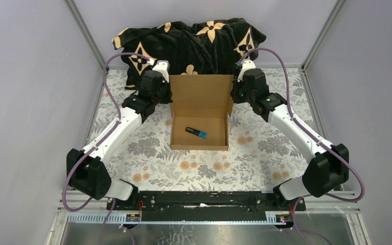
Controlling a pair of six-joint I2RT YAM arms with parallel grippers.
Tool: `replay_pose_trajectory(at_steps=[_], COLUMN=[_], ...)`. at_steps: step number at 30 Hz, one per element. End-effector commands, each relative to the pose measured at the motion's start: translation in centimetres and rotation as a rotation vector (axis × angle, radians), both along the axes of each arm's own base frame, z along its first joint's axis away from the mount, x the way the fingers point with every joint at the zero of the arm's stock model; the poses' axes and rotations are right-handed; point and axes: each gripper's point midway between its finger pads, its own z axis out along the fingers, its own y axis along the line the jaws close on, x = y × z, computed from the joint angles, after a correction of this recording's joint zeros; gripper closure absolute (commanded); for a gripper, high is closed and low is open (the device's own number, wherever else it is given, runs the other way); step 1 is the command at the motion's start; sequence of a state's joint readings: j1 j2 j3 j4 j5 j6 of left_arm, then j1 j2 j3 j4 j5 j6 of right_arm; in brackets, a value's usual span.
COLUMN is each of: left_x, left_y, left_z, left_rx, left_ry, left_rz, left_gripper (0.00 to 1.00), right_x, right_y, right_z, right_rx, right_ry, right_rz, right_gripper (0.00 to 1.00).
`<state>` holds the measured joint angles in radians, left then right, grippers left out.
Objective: Fold the paper box
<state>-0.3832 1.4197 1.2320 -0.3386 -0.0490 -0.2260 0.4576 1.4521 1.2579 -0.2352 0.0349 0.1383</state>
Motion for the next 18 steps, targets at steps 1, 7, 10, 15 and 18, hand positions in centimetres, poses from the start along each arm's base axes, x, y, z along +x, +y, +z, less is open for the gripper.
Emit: replay_pose_trajectory(at_steps=[1, 7, 10, 15, 18], left_x=[-0.9, -1.0, -1.1, -1.5, -1.6], left_y=[-2.6, -2.6, -3.0, -3.7, -3.8], left_z=[0.7, 0.6, 0.8, 1.0, 0.9], left_rx=[-0.069, -0.098, -0.106, -0.122, -0.124], left_ry=[0.004, 0.015, 0.003, -0.032, -0.039], left_rz=[-0.009, 0.061, 0.074, 0.076, 0.076], left_gripper=[0.88, 0.88, 0.88, 0.88, 0.88], right_x=[-0.7, -0.6, -0.6, -0.7, -0.7], right_y=[3.8, 4.2, 4.2, 4.5, 4.5], right_z=[3.3, 3.2, 3.3, 3.2, 2.9], right_rx=[0.130, 0.152, 0.169, 0.175, 0.175], right_ry=[-0.027, -0.015, -0.019, -0.026, -0.022], right_rz=[0.034, -0.032, -0.061, -0.087, -0.107], right_gripper=[0.91, 0.93, 0.94, 0.94, 0.95])
